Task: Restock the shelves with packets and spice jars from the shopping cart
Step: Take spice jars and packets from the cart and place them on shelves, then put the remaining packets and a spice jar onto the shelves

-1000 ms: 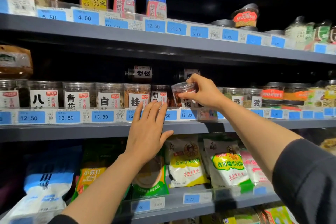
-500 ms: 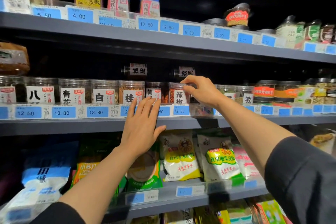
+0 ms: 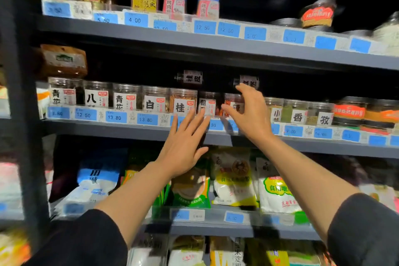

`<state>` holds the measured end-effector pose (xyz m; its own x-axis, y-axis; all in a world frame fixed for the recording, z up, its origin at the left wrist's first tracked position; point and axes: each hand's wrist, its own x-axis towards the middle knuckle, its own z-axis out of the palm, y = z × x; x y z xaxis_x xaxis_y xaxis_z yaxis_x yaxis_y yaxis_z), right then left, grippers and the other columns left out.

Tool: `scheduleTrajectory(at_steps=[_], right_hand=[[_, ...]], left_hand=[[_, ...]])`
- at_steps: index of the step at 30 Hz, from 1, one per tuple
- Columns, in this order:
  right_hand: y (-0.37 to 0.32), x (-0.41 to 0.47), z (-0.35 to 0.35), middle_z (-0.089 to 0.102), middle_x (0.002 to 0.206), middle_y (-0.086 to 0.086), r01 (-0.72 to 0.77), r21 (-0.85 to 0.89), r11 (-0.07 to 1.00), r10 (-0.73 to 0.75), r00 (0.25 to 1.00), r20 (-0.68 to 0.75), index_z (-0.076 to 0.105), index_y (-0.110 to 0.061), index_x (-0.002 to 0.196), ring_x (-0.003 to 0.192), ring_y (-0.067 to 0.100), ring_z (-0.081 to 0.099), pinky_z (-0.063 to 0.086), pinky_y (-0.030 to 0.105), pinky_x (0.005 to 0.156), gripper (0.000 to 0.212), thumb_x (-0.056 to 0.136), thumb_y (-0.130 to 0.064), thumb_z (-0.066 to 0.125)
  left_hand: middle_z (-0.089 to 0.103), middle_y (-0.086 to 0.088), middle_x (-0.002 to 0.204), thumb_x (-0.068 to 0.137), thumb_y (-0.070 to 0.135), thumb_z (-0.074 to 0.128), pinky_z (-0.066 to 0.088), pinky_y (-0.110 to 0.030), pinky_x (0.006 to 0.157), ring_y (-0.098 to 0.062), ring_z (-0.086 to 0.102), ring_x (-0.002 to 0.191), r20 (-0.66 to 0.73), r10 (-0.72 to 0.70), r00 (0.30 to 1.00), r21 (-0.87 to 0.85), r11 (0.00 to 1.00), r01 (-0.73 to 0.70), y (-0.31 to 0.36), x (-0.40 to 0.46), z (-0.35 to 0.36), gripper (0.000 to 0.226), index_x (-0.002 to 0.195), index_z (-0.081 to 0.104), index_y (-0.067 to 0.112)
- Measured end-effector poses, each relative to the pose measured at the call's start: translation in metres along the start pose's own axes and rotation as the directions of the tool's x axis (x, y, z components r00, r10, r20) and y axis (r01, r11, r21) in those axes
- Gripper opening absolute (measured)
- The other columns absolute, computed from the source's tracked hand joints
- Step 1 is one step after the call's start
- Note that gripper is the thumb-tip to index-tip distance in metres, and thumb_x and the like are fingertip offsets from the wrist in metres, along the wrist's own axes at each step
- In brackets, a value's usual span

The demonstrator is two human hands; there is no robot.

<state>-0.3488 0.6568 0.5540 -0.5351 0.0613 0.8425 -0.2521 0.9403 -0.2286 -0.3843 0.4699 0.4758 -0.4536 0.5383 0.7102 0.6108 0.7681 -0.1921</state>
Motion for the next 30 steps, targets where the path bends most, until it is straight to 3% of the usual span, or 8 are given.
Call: scheduleTrajectory(at_steps=[3,6,9,13,19,23,27,30], right_hand=[[-0.049,-0.054,0.035,0.061,0.113,0.005,0.119,0.251,0.96,-0.089,0.987,-0.13,0.058,-0.011,0.117,0.106,0.019,0.055,0.045,0.028,0.084,0.044,0.086,-0.04,0.066],[-0.118,-0.126,0.088,0.064,0.093,0.001,0.117,0.548,0.828,-0.173,0.984,0.052,0.063,-0.011,0.1,0.086,0.016,0.061,0.049,0.029,0.07,0.03,0.083,-0.036,0.066],[-0.196,-0.202,0.138,0.065,0.085,0.002,0.008,0.731,0.682,-0.347,0.884,0.313,0.064,-0.012,0.092,0.077,0.016,0.062,0.051,0.033,0.069,0.023,0.08,-0.03,0.07],[-0.298,-0.296,0.171,0.069,0.086,0.005,-0.18,0.815,0.551,-0.574,0.627,0.527,0.065,-0.009,0.093,0.076,0.019,0.065,0.054,0.041,0.075,0.021,0.079,-0.023,0.074],[-0.422,-0.384,0.187,0.069,0.094,0.009,-0.241,0.841,0.485,-0.784,0.306,0.54,0.065,-0.006,0.1,0.087,0.024,0.065,0.052,0.044,0.082,0.026,0.081,-0.022,0.073],[-0.479,-0.423,0.217,0.068,0.098,0.012,-0.165,0.854,0.493,-0.857,0.078,0.509,0.063,-0.006,0.107,0.091,0.024,0.064,0.05,0.037,0.086,0.031,0.082,-0.022,0.072],[-0.518,-0.463,0.255,0.065,0.103,0.006,-0.115,0.825,0.554,-0.832,-0.121,0.542,0.062,-0.009,0.11,0.096,0.019,0.059,0.045,0.029,0.084,0.036,0.081,-0.025,0.074],[-0.54,-0.492,0.28,0.066,0.098,0.006,-0.092,0.803,0.589,-0.793,-0.257,0.552,0.063,-0.009,0.107,0.091,0.019,0.061,0.048,0.031,0.083,0.034,0.079,-0.024,0.075]], left_hand=[[0.023,-0.007,0.159,0.094,0.036,0.054,0.013,-0.053,0.119,-0.023,0.013,0.148,-0.128,-0.123,0.984,-0.135,0.985,0.105,-0.014,-0.073,-0.012,0.065,0.151,0.03,0.013],[0.042,-0.012,0.148,0.092,0.029,0.051,0.027,-0.041,0.115,-0.025,0.036,0.137,-0.163,-0.41,0.898,-0.25,0.897,0.364,-0.036,-0.191,-0.027,0.052,0.138,0.047,0.006],[0.046,-0.013,0.142,0.091,0.028,0.051,0.035,-0.037,0.108,-0.028,0.043,0.13,-0.094,-0.713,0.695,-0.186,0.698,0.691,-0.046,-0.32,-0.063,0.048,0.135,0.051,0.007],[0.052,-0.019,0.13,0.084,0.015,0.059,0.037,-0.035,0.103,-0.032,0.05,0.12,-0.111,-0.919,0.378,-0.003,0.381,0.925,-0.042,-0.468,-0.132,0.046,0.128,0.054,0.001],[0.051,-0.02,0.126,0.087,0.008,0.066,0.038,-0.033,0.093,-0.034,0.051,0.116,-0.178,-0.983,-0.043,0.184,-0.076,0.98,-0.028,-0.605,-0.209,0.049,0.132,0.051,0.001],[0.049,-0.02,0.128,0.086,0.009,0.069,0.031,-0.015,0.088,-0.031,0.053,0.116,-0.077,-0.985,-0.155,0.164,-0.166,0.972,-0.042,-0.663,-0.213,0.052,0.133,0.049,-0.001],[0.037,-0.012,0.14,0.089,0.014,0.066,0.034,-0.023,0.098,-0.024,0.045,0.124,0.057,-0.959,-0.279,0.148,-0.268,0.952,-0.07,-0.704,-0.197,0.063,0.144,0.036,0.009],[0.032,-0.011,0.142,0.09,0.01,0.062,0.033,-0.022,0.091,-0.024,0.045,0.122,0.083,-0.926,-0.369,0.159,-0.353,0.922,-0.086,-0.726,-0.186,0.065,0.147,0.03,0.012]])
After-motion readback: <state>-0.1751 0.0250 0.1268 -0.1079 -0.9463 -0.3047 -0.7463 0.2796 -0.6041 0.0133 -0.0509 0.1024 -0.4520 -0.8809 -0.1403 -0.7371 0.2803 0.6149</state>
